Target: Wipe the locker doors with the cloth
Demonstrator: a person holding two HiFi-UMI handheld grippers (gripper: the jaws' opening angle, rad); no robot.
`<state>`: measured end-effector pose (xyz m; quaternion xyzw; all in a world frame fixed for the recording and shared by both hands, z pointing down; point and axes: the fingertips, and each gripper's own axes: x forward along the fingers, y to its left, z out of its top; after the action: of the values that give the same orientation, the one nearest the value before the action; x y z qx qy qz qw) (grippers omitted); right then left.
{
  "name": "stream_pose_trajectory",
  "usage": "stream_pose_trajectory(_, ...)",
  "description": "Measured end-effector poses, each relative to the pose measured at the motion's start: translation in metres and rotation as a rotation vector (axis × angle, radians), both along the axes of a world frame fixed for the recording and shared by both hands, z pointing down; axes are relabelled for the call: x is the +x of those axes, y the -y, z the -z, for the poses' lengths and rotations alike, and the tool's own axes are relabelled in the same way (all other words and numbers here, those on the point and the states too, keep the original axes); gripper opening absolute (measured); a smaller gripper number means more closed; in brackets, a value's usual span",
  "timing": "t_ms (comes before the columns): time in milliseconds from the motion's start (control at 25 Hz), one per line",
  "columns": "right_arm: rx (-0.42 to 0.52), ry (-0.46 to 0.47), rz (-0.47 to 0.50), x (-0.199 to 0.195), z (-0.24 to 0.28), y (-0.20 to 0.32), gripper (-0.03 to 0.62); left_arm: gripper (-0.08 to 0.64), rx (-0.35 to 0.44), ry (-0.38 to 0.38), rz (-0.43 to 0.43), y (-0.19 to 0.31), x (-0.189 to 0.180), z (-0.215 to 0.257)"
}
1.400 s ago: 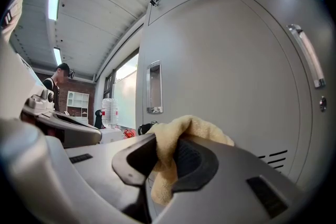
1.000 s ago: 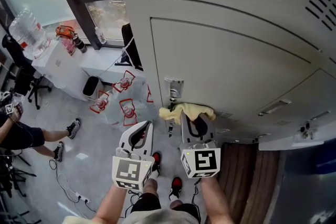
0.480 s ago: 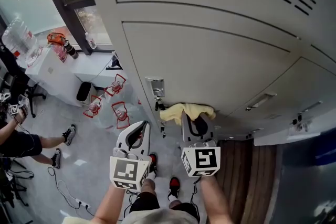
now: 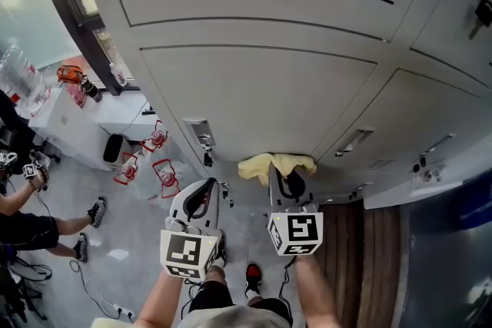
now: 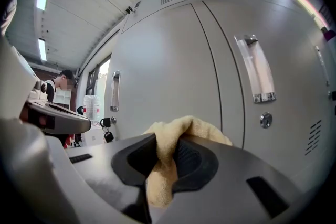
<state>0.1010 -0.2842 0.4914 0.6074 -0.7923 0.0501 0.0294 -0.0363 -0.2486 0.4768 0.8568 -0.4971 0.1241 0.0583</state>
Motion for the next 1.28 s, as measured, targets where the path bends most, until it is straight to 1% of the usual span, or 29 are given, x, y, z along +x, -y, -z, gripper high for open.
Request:
stream_pose_trajectory(720, -0.013, -0.011, -0.125, 0.072, -0.002, -0.011, 0.072, 0.021, 0.012, -0.011, -0.104, 0.006, 0.06, 0.005)
stream_pose_trajectory(1120, -0.017, -0.007, -0.129, 0.076, -0.002, -0.012, 0.072, 0.021, 0.015, -0.008, -0.113, 0.005, 0.066, 0.006)
stream_pose_trajectory(1280, 0.012, 0.011, -0.119, 0.075, 0.011, -0.024, 0.071, 0.021, 0.032, -0.011, -0.11, -0.002, 0.065, 0.014)
